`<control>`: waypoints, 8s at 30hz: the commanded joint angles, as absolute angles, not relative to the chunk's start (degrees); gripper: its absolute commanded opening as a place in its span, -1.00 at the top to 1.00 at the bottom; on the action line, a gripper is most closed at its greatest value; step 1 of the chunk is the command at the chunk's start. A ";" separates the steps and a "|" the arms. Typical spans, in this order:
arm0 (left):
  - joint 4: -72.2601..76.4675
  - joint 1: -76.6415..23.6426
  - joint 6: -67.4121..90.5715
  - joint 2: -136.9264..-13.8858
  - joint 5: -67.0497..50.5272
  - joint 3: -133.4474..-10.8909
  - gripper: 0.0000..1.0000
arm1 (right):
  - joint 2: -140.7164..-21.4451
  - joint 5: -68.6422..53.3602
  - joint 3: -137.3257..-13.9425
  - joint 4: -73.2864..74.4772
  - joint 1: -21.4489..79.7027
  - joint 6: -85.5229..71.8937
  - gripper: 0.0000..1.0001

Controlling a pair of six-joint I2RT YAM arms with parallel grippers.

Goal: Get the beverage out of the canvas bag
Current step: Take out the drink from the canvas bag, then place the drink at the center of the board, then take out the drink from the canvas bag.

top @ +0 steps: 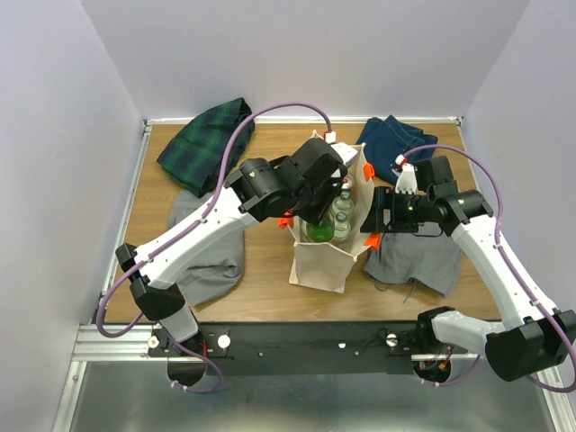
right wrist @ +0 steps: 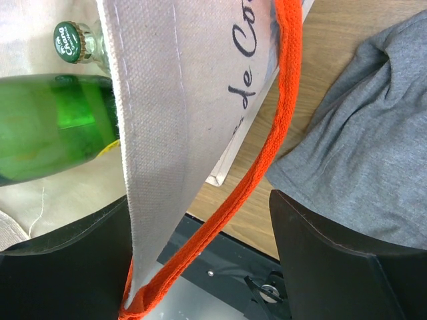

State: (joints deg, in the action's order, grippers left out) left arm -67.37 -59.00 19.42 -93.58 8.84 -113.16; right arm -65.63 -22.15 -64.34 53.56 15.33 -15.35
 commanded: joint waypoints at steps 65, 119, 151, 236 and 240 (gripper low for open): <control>-67.33 -56.16 8.79 -90.00 29.61 -137.29 1.00 | -65.92 -20.48 -66.80 52.47 15.56 -14.59 -0.70; -44.03 -17.23 11.60 -103.16 -1.58 -120.40 1.00 | -73.30 -14.06 -89.65 55.28 15.56 -10.11 -0.76; -49.39 -14.24 5.63 -117.60 -0.53 -125.33 1.00 | -71.98 -13.71 -85.26 53.35 15.56 -10.55 -0.76; -60.91 -23.11 7.55 -87.63 -10.46 -116.55 -0.98 | -66.00 2.98 -80.34 52.47 15.56 -22.57 -0.96; -57.84 -25.66 11.24 -86.05 -12.65 -112.24 -0.98 | -68.54 7.37 -84.00 53.87 15.64 -31.26 -0.98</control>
State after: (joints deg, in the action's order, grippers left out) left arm -59.37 -23.38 7.35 -88.18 -9.17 -115.92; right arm -66.00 -0.99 -79.88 54.37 15.38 -20.82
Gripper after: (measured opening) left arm 0.988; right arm 0.978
